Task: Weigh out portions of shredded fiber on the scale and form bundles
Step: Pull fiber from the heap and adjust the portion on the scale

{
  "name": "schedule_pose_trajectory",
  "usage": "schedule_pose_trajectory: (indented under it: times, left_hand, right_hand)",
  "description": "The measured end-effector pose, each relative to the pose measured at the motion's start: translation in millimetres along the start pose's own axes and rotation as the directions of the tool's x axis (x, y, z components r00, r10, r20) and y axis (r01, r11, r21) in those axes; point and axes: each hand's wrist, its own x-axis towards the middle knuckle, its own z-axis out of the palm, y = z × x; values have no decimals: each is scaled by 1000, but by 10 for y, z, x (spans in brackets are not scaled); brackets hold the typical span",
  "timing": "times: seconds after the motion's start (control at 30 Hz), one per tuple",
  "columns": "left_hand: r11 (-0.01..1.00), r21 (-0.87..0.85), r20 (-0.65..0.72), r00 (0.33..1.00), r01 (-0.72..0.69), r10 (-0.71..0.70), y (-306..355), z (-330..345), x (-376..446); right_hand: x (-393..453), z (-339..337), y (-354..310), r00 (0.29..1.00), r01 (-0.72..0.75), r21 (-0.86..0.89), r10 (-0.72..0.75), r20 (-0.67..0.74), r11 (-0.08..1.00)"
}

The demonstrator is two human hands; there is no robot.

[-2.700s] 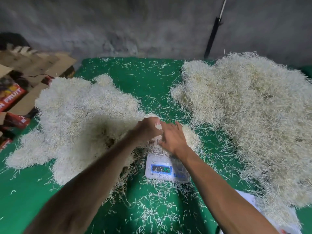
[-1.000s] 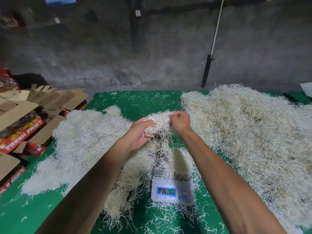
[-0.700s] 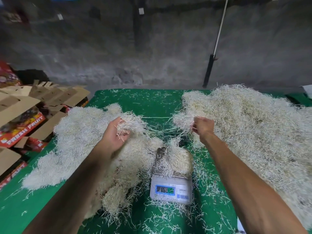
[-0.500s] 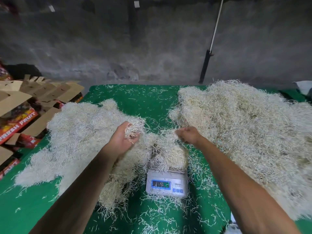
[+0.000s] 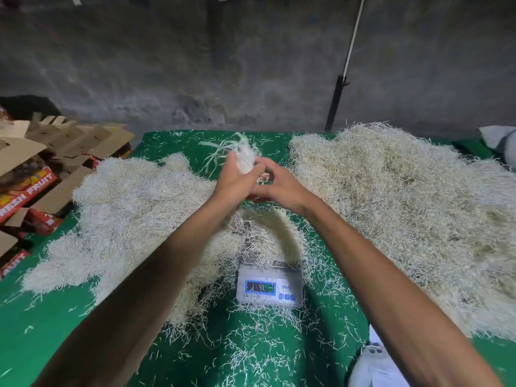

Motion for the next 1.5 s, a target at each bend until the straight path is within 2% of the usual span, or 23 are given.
schedule_pose_trajectory:
  times: [0.1, 0.2, 0.3, 0.4, 0.47, 0.6, 0.77, 0.9, 0.97, 1.03, 1.1, 1.13, 1.17, 1.23, 1.33, 1.37, 1.43, 1.5]
  left_hand:
    - [997, 73, 82, 996, -36, 30, 20, 18, -15]
    - [1000, -16, 127, 992, 14, -12, -136, 39, -109]
    - [978, -103, 185, 970, 180, -159, -324, 54, -239]
    - [981, -97, 271, 953, 169, -138, -598, 45, -334]
    - [978, -104, 265, 953, 183, -150, -741, 43, -404]
    - [979, 24, 177, 963, 204, -205, -899, 69, -542]
    - [987, 96, 197, 970, 128, -145, -894, 153, -664]
    - [995, 101, 212, 976, 21, -42, -791, 190, -733]
    - [999, 48, 196, 980, 14, -23, -748, 211, -747]
    - [995, -64, 110, 991, 83, -75, -738, 183, -742]
    - [958, -242, -22, 986, 153, -163, -763, 22, -716]
    - [945, -289, -64, 981, 156, -181, -793, -84, -695]
    - [944, -289, -71, 980, 159, -186, -821, -170, -673]
    - [951, -245, -14, 980, 187, -197, -828, -213, -658]
    - [940, -246, 66, 972, 234, -225, -777, -19, -656]
    - [940, -244, 72, 971, 237, -227, -776, 45, -666]
    - [929, -282, 84, 971, 240, -225, -830, 126, -676]
    - [910, -325, 108, 966, 256, -234, -899, 172, -685]
  right_hand:
    - [-5, 50, -84, 983, 85, 44, -77, -169, 995]
    - [-68, 11, 20, 964, 29, 87, -5, -265, 996]
    - [-150, -14, 170, 953, -71, 202, 126, -275, 977]
    - [-212, -75, 311, 933, -110, 353, 219, -285, 929]
    - [-266, -124, 469, 912, -153, 434, 296, -285, 888]
    - [-428, -152, 787, 879, -246, 419, 383, -283, 874]
    - [-555, -148, 1018, 770, -286, 566, 537, -345, 774]
    - [-605, -251, 1033, 692, -188, 656, 573, -439, 731]
    - [-623, -280, 1014, 649, -98, 697, 577, -496, 710]
    - [-729, -384, 1052, 570, -60, 717, 614, -546, 694]
    - [-913, -586, 1161, 488, -94, 721, 663, -567, 686]
    - [-1016, -677, 1221, 479, -131, 713, 674, -563, 689]
    - [-1103, -736, 1260, 503, -169, 697, 669, -547, 697]
    - [-1191, -751, 1290, 620, -243, 610, 605, -500, 754]
    - [-1193, -616, 1248, 761, -420, 301, 513, -397, 856]
    - [-1184, -580, 1236, 789, -460, 208, 505, -351, 863]
    - [-1167, -590, 1229, 800, -519, 61, 509, -316, 853]
    - [-1162, -645, 1228, 814, -540, -24, 515, -268, 841]
